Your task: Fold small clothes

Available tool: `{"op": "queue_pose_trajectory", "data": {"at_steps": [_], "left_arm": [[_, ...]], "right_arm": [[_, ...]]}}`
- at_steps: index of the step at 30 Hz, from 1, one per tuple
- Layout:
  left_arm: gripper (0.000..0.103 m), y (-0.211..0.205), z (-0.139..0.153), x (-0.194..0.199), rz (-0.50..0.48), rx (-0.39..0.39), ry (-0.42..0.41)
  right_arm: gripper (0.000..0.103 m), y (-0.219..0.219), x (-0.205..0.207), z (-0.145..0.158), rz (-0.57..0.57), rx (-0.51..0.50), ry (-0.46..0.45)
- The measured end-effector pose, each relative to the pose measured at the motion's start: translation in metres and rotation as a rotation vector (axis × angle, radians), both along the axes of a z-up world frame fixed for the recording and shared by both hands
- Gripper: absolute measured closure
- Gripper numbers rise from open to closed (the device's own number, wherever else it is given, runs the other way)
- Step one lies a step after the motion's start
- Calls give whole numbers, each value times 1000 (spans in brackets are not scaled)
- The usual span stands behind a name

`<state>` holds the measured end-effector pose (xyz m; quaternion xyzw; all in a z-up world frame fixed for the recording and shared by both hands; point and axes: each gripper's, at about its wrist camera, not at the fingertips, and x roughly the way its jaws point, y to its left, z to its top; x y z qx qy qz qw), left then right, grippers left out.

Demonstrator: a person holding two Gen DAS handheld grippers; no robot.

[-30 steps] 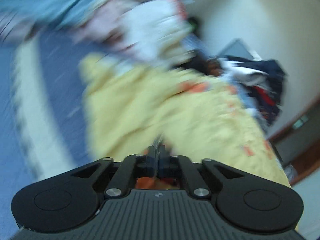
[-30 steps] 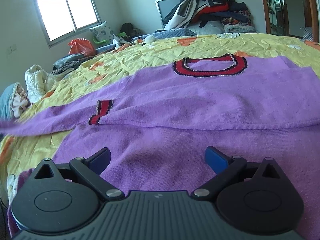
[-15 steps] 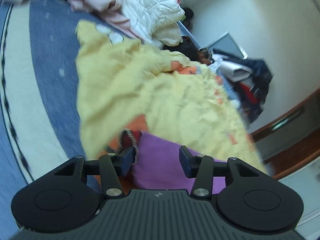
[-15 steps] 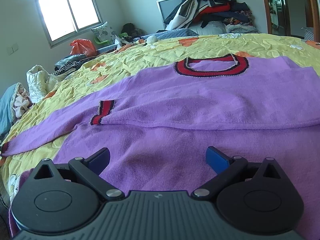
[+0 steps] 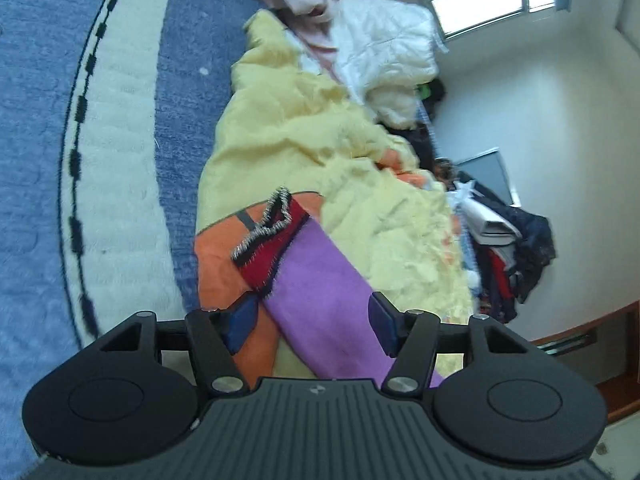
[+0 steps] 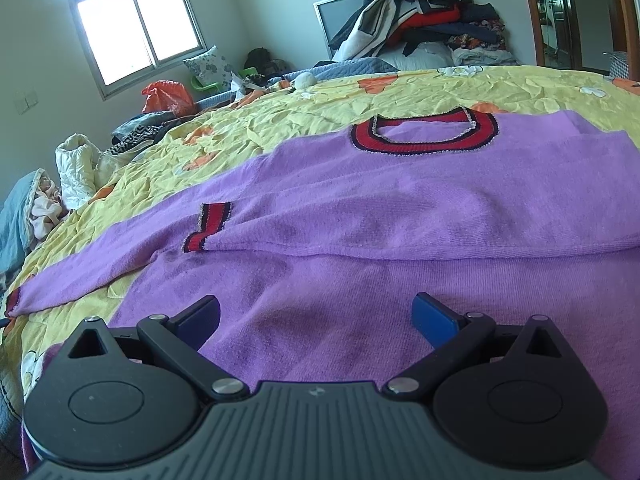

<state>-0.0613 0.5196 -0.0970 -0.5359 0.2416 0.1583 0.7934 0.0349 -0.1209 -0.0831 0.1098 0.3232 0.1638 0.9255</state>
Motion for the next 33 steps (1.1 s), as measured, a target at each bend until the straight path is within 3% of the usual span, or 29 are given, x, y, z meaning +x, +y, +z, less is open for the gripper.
{"op": "queue_pose_trajectory", "data": {"at_steps": [2,4,6,8,11,14,21,30,33], "left_arm": [[45,3,-3,7,3,1,8],[53,8,-8,11,25,-23,9],[80,12,-12,15,37,-41,31],[98,14,-18,17,42,-64,50],[99,13,-23,14,75,-76,49],[100,8,-15,14,85,-37,46],[100,-4,38,29,59,66,-25],[100,-62,114,112,-94,163,-113],[100,-105,135,146,-178,198,-152]], "right_arm": [[0,-2,-1,0,0,9,-4],[0,-3,-2,0,-1,18,-4],[0,-3,-2,0,1,24,-5],[0,-3,-2,0,7,25,-5],[0,-2,-1,0,11,25,-6],[0,-1,-1,0,12,20,-3],[0,3,1,1,15,-15,7],[0,36,-16,4,75,-253,37],[0,35,-29,5,87,-260,27]]}}
